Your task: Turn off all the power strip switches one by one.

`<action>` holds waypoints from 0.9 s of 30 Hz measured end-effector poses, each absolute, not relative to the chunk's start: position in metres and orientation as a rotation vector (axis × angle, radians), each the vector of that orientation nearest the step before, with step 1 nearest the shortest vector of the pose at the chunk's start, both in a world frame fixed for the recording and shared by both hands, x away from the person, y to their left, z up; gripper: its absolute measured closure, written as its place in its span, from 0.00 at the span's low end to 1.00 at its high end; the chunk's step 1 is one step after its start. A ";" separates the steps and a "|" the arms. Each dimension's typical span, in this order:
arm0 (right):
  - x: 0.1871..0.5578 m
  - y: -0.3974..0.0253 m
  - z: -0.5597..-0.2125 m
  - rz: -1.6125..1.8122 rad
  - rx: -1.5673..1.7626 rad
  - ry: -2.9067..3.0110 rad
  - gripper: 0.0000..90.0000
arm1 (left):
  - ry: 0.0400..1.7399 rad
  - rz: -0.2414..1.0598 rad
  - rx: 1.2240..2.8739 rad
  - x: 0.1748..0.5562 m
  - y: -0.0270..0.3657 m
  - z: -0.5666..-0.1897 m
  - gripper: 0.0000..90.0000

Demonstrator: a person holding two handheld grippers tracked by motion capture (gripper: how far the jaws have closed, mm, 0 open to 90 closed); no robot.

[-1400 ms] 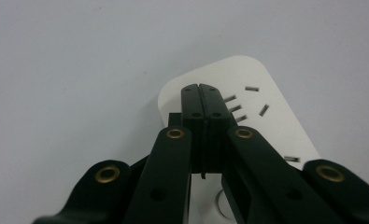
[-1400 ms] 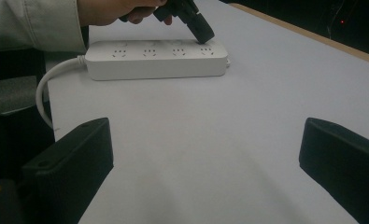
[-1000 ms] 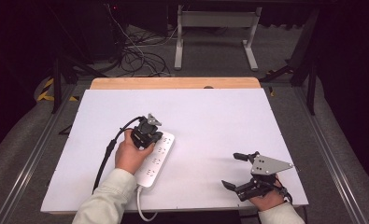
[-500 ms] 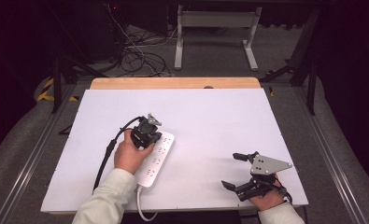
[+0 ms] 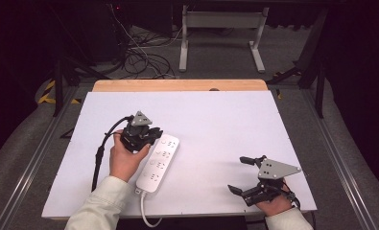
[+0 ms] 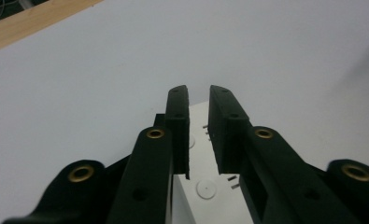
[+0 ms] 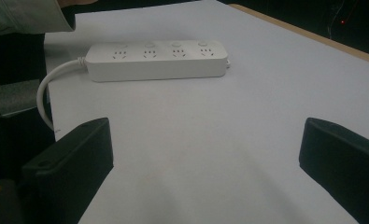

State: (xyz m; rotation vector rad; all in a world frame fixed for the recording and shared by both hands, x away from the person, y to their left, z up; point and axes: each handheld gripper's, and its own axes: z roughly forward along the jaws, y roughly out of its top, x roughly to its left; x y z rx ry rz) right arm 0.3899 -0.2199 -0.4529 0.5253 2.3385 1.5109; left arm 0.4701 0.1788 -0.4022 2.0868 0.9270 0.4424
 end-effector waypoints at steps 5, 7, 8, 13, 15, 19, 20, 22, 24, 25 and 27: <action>0.390 -0.220 -0.453 1.509 0.530 2.337 0.04 | 0.898 0.419 2.055 0.460 0.184 -0.393 0.65; 0.390 -0.220 -0.453 1.508 0.530 2.336 0.04 | 0.877 0.421 2.018 0.453 0.188 -0.386 0.54; 0.390 -0.220 -0.453 1.509 0.530 2.334 0.04 | 0.868 0.427 2.009 0.450 0.189 -0.384 0.54; 0.390 -0.221 -0.453 1.514 0.534 2.328 0.04 | 0.823 0.425 1.953 0.431 0.203 -0.377 0.40; 0.389 -0.221 -0.453 1.514 0.532 2.328 0.04 | 0.816 0.427 1.933 0.423 0.211 -0.379 0.36; 0.389 -0.222 -0.452 1.514 0.531 2.323 0.04 | 0.784 0.476 1.900 0.402 0.231 -0.388 0.30; 0.389 -0.222 -0.452 1.515 0.531 2.322 0.04 | 0.773 0.502 1.895 0.396 0.236 -0.393 0.29; 0.388 -0.222 -0.452 1.511 0.529 2.324 0.04 | 0.747 0.552 1.885 0.382 0.247 -0.408 0.25; 0.388 -0.222 -0.452 1.513 0.528 2.321 0.04 | 0.746 0.603 1.886 0.368 0.259 -0.425 0.24; 0.387 -0.222 -0.452 1.513 0.530 2.320 0.04 | 0.758 0.616 1.888 0.362 0.264 -0.434 0.24; 0.387 -0.222 -0.452 1.514 0.530 2.319 0.04 | 0.792 0.622 1.898 0.354 0.274 -0.448 0.24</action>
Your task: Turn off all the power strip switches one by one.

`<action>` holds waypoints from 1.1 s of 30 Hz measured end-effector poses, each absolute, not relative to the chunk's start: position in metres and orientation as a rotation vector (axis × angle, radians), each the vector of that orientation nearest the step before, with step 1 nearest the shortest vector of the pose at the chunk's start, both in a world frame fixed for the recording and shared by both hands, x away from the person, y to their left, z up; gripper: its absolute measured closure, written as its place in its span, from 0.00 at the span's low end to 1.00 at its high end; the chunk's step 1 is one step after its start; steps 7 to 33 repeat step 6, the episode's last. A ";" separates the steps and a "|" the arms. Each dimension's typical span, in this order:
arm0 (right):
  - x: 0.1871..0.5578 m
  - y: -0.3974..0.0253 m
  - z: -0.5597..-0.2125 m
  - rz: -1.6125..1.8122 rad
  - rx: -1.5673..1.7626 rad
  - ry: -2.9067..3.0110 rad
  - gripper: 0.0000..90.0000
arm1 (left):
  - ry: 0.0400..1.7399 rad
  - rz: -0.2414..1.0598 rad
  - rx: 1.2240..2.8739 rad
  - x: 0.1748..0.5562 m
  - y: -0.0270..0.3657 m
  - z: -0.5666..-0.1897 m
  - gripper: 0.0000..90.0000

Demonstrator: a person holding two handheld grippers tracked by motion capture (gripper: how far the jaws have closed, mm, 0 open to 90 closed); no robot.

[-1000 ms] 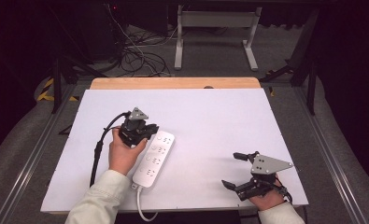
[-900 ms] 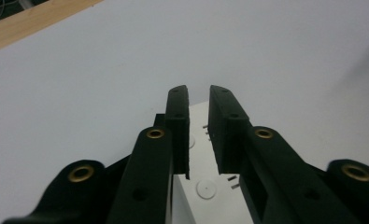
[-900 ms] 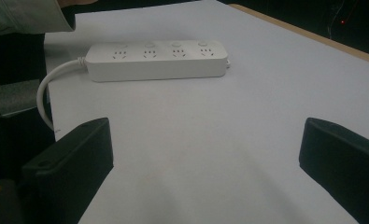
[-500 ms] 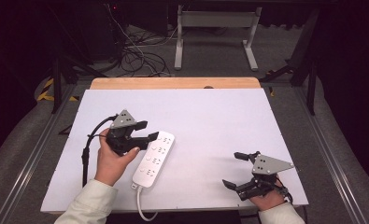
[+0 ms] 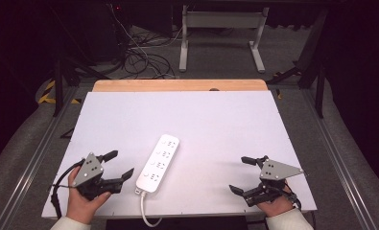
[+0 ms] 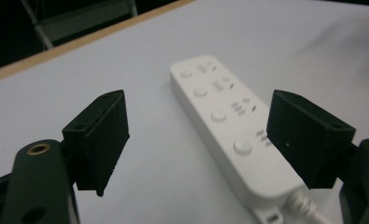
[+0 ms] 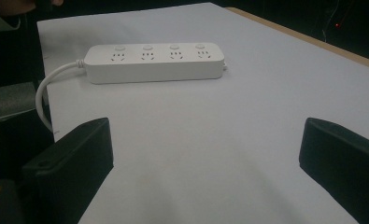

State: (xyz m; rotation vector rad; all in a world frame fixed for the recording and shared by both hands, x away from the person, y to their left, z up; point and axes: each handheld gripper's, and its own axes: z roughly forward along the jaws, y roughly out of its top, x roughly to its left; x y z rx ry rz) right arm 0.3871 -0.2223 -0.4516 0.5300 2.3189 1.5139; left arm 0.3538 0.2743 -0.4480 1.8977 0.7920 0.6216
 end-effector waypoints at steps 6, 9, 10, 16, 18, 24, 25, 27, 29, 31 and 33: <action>0.387 -0.221 -0.451 1.510 0.529 2.321 0.04 | 0.844 0.595 1.824 0.344 0.288 -0.453 0.16; 0.387 -0.221 -0.451 1.510 0.529 2.321 0.04 | 0.844 0.595 1.824 0.344 0.288 -0.453 0.16; 0.387 -0.221 -0.451 1.510 0.529 2.321 0.04 | 0.844 0.595 1.824 0.344 0.288 -0.453 0.16; 0.387 -0.221 -0.451 1.510 0.529 2.321 0.04 | 0.844 0.595 1.824 0.344 0.288 -0.453 0.16; 0.387 -0.221 -0.451 1.510 0.529 2.321 0.04 | 0.844 0.595 1.824 0.344 0.288 -0.453 0.16; 0.387 -0.221 -0.451 1.510 0.529 2.321 0.04 | 0.844 0.595 1.824 0.344 0.288 -0.453 0.16; 0.387 -0.221 -0.451 1.510 0.529 2.321 0.04 | 0.844 0.595 1.824 0.344 0.288 -0.453 0.16; 0.387 -0.221 -0.451 1.510 0.529 2.321 0.04 | 0.844 0.595 1.824 0.344 0.288 -0.453 0.16; 0.387 -0.221 -0.451 1.510 0.529 2.321 0.04 | 0.844 0.595 1.824 0.344 0.288 -0.453 0.16; 0.387 -0.221 -0.451 1.510 0.529 2.321 0.04 | 0.844 0.595 1.824 0.344 0.288 -0.453 0.16; 0.387 -0.221 -0.451 1.510 0.529 2.321 0.04 | 0.844 0.595 1.824 0.344 0.288 -0.453 0.16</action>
